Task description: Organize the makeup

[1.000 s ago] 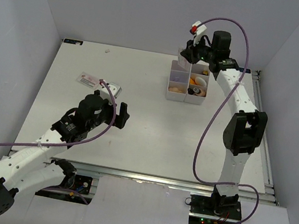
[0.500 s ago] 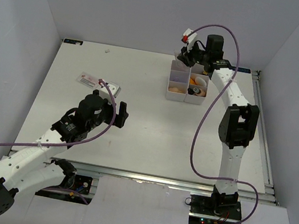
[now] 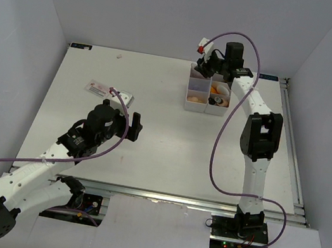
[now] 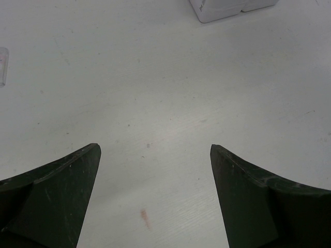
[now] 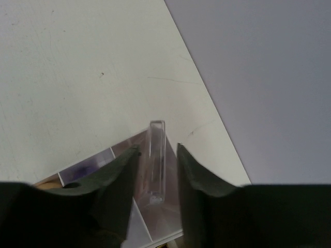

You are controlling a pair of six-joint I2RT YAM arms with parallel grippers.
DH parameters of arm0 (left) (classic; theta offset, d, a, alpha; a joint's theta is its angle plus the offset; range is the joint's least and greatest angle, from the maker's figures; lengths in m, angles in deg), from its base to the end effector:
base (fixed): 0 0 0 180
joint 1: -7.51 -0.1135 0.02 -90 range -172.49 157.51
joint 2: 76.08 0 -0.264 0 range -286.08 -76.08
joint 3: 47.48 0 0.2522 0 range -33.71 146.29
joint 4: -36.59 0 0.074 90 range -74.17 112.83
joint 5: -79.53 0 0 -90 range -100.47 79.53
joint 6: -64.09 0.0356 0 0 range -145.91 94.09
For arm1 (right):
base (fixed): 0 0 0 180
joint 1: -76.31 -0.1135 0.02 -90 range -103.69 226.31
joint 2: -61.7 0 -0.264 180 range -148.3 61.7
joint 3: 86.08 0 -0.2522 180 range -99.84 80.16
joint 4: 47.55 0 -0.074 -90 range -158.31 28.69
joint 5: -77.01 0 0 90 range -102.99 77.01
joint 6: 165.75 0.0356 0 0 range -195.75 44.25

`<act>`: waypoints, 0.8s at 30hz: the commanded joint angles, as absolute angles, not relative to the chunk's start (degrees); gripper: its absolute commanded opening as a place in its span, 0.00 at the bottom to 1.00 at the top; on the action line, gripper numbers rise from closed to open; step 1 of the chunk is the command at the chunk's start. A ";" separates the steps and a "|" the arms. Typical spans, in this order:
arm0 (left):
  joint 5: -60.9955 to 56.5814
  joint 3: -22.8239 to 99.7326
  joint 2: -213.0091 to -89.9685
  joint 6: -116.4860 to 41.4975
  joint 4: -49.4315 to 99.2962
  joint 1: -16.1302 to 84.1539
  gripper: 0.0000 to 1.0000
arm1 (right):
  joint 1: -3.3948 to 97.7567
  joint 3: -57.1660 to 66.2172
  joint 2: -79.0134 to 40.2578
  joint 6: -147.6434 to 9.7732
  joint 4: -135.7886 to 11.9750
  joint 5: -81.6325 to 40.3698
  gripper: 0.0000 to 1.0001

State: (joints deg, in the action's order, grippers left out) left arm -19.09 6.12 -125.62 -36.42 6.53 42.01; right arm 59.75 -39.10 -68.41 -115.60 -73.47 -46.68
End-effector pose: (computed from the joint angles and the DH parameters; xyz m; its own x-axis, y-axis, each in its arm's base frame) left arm 0.1665 -0.1080 0.2844 -0.4371 0.0816 -0.8957 0.3756 0.9215 -0.0993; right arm 0.5094 0.1721 0.2877 0.1779 -0.5033 -0.8456 -0.7979 0.4292 -0.4233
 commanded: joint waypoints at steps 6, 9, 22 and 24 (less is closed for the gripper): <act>-19.20 5.84 -125.80 -36.62 7.36 41.16 0.98 | 59.91 -36.89 -62.81 -114.56 -70.63 -46.20 0.69; -19.34 5.85 -125.94 -37.50 7.45 40.70 0.98 | 60.64 -32.88 -58.06 -110.21 -70.88 -46.92 0.73; 1.54 8.91 -139.44 -55.84 9.73 18.36 0.98 | 63.39 8.65 -22.00 -97.11 -83.46 -70.72 0.84; 1.57 10.31 -143.20 -58.85 8.77 16.14 0.98 | 63.65 12.89 -17.70 -96.58 -83.29 -71.26 0.84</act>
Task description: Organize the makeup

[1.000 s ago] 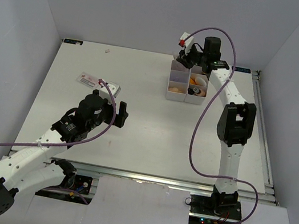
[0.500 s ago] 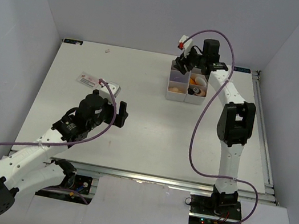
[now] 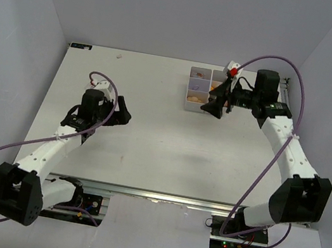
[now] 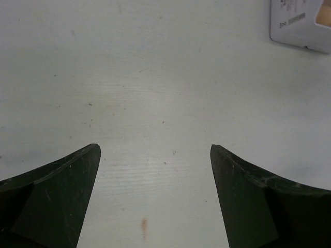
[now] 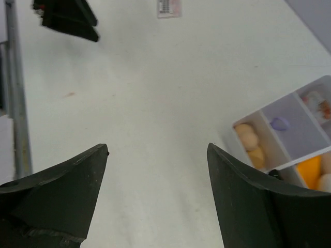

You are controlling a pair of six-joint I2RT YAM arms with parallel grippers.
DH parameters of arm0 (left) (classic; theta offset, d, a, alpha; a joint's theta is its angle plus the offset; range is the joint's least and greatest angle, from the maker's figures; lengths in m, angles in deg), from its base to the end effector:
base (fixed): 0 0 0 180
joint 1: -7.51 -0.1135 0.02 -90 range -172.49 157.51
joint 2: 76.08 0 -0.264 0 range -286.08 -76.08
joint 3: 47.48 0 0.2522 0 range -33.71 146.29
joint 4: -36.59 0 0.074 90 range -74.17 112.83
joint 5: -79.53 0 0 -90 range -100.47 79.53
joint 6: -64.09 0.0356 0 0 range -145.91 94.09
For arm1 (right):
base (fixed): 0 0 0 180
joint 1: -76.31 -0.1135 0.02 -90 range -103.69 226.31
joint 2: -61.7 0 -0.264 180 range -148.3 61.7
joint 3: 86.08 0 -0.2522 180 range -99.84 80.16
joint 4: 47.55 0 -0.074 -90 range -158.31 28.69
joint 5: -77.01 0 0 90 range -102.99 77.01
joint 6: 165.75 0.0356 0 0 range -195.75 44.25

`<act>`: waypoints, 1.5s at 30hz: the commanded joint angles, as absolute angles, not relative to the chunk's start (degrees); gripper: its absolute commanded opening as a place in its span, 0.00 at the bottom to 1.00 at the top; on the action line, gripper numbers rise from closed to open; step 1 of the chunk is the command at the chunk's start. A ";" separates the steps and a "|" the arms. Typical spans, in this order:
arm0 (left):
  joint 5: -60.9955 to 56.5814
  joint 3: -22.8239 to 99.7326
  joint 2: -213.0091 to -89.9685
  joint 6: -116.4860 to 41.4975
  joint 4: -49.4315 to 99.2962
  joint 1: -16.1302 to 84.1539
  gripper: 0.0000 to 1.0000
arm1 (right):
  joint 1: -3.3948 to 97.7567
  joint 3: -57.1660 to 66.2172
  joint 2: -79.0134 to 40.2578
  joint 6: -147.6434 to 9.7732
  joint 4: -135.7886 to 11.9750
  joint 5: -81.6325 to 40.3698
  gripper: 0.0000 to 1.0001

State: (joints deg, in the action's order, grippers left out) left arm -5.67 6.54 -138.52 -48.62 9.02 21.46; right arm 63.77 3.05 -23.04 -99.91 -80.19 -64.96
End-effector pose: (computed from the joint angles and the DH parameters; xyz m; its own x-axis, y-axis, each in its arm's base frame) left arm 0.2282 -0.0598 0.2463 -0.6442 -0.2364 -0.7274 0.0620 0.9318 -0.3577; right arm 0.3184 0.0995 0.3605 -0.0612 -0.2719 -0.9604 -0.9282 0.3694 -0.0455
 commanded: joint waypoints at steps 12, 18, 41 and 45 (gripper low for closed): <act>-11.70 33.45 -166.97 -67.84 -4.69 6.71 0.98 | 67.61 26.72 -7.47 -96.58 -79.77 -76.97 0.88; -22.78 52.62 -183.72 -77.28 -23.38 5.36 0.98 | 67.91 27.64 -6.60 -96.45 -79.59 -76.11 0.88; -24.03 84.88 -209.42 -79.77 -37.35 5.28 0.98 | 68.13 28.04 -5.66 -96.97 -79.59 -73.98 0.88; -23.51 85.75 -210.71 -80.93 -37.20 5.27 0.98 | 68.13 28.04 -5.80 -96.93 -79.59 -73.80 0.88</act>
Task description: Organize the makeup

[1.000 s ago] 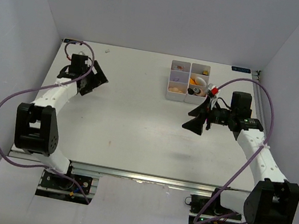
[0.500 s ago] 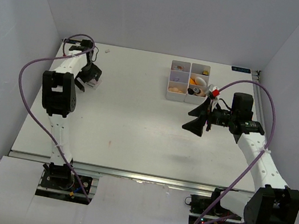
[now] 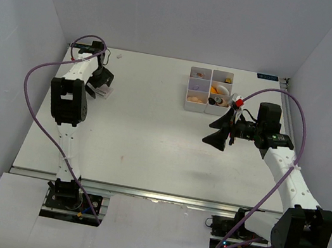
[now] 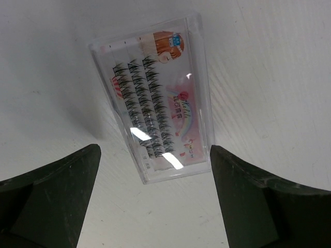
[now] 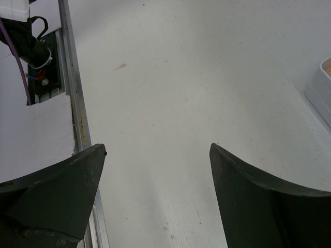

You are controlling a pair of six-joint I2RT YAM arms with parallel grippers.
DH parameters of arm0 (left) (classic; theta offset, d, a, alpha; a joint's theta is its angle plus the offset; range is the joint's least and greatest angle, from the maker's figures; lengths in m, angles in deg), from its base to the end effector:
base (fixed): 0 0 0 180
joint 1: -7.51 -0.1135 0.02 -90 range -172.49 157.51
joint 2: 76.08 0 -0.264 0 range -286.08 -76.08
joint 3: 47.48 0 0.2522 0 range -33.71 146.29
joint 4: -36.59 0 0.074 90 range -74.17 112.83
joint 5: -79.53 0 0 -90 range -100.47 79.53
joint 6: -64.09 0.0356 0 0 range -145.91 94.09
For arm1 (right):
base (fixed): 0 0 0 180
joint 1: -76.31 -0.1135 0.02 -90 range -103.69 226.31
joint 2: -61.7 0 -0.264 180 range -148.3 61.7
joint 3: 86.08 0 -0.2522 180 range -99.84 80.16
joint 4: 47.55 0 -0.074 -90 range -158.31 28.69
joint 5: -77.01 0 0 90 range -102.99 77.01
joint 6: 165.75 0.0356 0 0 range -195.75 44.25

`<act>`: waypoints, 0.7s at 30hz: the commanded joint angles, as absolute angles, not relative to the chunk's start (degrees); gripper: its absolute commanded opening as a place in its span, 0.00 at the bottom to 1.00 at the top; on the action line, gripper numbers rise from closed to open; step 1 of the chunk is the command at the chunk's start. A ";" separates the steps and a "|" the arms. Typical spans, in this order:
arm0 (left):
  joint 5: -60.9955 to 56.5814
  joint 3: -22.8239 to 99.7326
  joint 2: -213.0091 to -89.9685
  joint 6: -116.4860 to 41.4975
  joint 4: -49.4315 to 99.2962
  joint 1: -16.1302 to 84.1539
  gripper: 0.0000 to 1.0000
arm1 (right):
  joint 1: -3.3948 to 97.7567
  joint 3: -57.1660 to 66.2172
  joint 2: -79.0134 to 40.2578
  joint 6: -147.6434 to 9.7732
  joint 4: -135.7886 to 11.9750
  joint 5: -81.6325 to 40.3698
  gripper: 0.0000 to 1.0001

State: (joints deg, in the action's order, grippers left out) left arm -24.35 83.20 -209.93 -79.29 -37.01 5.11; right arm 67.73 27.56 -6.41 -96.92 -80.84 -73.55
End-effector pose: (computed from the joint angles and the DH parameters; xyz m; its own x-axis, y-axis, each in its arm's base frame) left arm 0.4788 0.0286 0.1843 -0.5035 -0.8010 -0.3239 -0.8376 0.5445 -0.0444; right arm 0.2412 0.0677 0.2982 -0.2483 -0.2170 -0.9441 -0.9309 0.3231 0.1706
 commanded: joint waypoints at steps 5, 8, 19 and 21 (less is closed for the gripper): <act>-22.34 86.17 -211.34 -82.16 -36.51 5.27 0.98 | 68.13 28.17 -6.01 -96.98 -79.59 -73.72 0.88; -21.90 86.05 -211.01 -82.51 -35.86 5.23 0.98 | 68.13 28.22 -6.10 -96.98 -79.59 -73.76 0.88; -20.67 86.19 -214.04 -82.37 -37.01 5.23 0.97 | 68.13 28.22 -6.32 -96.93 -79.59 -73.37 0.88; -20.66 85.25 -214.10 -81.42 -36.91 5.23 0.92 | 68.13 28.27 -6.32 -96.93 -79.62 -73.43 0.88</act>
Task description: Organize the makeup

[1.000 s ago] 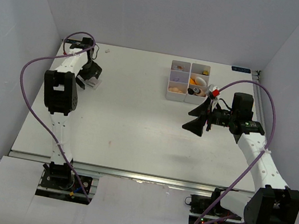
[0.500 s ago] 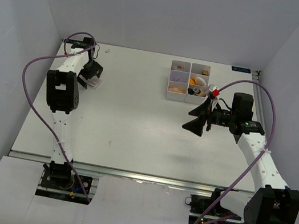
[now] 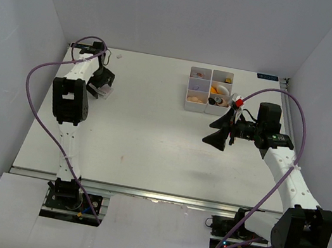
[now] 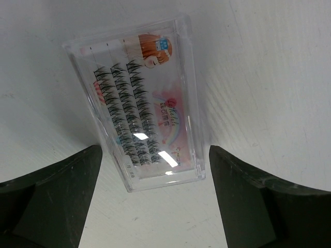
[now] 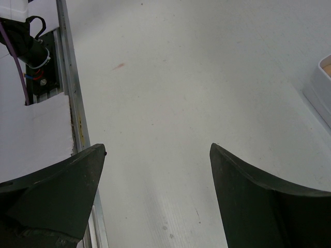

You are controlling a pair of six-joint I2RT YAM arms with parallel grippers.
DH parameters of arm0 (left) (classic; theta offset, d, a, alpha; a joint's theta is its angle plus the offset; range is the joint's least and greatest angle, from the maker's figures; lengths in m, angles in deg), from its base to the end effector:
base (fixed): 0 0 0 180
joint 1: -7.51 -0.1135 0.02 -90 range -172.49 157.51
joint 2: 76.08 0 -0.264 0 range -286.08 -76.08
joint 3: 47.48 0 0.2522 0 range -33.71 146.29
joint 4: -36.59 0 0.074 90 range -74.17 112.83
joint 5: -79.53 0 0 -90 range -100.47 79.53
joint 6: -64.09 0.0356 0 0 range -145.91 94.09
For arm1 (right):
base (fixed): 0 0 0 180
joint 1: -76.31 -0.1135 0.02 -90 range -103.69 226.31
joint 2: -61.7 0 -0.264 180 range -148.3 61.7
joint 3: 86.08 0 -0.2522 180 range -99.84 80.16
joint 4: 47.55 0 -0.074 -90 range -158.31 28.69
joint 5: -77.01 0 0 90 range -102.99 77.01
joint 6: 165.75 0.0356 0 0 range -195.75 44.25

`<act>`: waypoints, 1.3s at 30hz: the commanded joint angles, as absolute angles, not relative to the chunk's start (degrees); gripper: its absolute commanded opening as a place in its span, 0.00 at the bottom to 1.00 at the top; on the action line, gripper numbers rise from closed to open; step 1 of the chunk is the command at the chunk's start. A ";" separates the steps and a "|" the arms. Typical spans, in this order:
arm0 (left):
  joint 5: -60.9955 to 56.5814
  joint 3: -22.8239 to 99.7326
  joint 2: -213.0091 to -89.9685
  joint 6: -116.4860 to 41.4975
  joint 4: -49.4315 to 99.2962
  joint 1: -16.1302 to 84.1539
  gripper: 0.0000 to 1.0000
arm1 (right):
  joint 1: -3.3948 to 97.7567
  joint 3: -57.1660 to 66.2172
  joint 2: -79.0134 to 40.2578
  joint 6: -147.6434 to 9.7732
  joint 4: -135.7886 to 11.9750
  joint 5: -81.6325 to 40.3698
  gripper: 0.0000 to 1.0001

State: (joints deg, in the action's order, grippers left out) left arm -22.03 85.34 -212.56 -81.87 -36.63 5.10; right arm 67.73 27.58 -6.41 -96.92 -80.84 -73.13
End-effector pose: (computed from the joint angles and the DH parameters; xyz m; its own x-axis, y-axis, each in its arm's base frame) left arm 0.4871 0.0276 0.1732 -0.4729 -0.8325 -0.2888 -0.8548 0.5129 -0.0788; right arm 0.2413 0.0676 0.2980 -0.2494 -0.2195 -0.9432 -0.9290 0.3294 0.1689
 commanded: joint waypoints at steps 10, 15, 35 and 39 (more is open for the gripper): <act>-16.26 77.84 -207.67 -70.64 -30.22 5.48 0.41 | 68.71 28.56 -6.16 -97.01 -79.50 -73.52 0.88; -8.51 70.15 -197.84 -59.51 -23.20 8.04 0.30 | 69.01 29.31 -6.41 -97.98 -79.46 -74.07 0.88; 35.33 7.53 -143.52 -45.84 31.94 33.49 0.11 | 67.59 18.16 -14.33 -98.81 -82.22 -89.57 0.93; 31.73 7.93 -143.80 -43.52 31.21 37.42 0.12 | 64.20 12.70 -18.52 -89.95 -82.18 -87.70 0.90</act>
